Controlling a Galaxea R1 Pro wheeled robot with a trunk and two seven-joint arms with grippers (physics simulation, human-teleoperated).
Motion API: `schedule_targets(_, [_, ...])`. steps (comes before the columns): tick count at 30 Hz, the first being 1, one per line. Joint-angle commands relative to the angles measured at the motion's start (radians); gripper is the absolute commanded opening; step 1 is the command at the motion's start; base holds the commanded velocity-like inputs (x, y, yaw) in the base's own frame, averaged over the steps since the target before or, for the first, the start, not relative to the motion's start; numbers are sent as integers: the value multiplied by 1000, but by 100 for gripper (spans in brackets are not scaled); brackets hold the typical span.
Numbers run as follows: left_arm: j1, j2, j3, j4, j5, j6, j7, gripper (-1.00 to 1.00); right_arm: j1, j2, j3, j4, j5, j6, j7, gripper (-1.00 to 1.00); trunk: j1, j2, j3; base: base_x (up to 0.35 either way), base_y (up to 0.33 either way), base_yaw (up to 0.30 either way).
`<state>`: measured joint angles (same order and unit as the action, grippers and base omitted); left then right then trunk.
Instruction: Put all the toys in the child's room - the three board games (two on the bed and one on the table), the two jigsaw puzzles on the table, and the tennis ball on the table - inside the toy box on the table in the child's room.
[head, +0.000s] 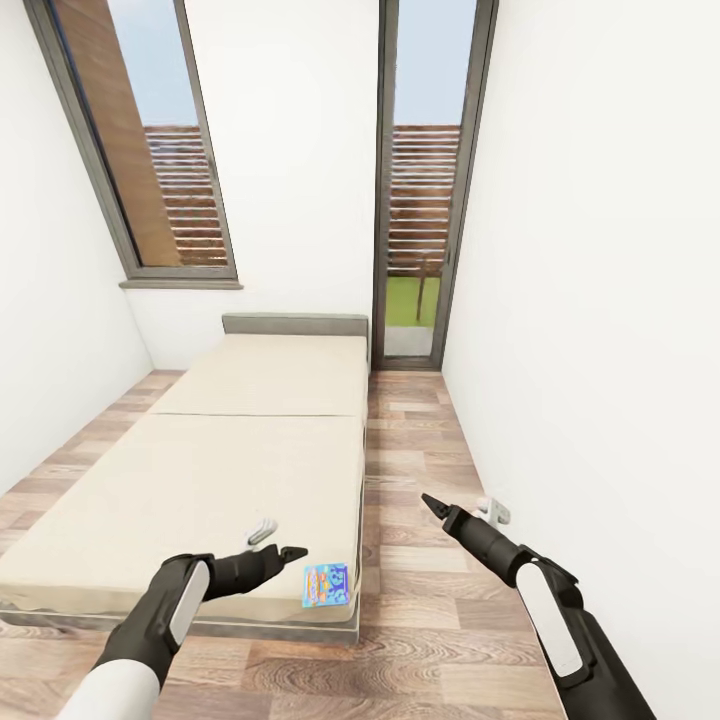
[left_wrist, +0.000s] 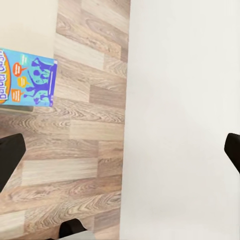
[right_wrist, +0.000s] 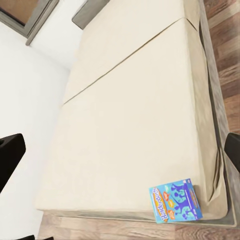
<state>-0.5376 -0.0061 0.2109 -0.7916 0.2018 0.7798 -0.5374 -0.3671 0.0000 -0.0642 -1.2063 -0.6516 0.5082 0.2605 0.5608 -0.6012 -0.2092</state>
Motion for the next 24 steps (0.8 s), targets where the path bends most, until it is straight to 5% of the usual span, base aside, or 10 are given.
schedule_targets(1, [-1, -3, 3, 3, 1, 2, -3, 100, -1, 1, -2, 0, -5, 6, 2, 100, 4, -9, -5, 0, 0, 0])
schedule_targets(17, [-1, -2, 6, 9, 2, -4, -7, 100, -1, -3, -3, -7, -5, 14, 2, 100, 66, -121, -55, 0, 0, 0])
schedule_targets(24, [-1, 1, 5, 9, 2, -4, -7, 100, -2, -3, 1, -97, -6, 27, 2, 100, 92, -170, -77, 0, 0, 0])
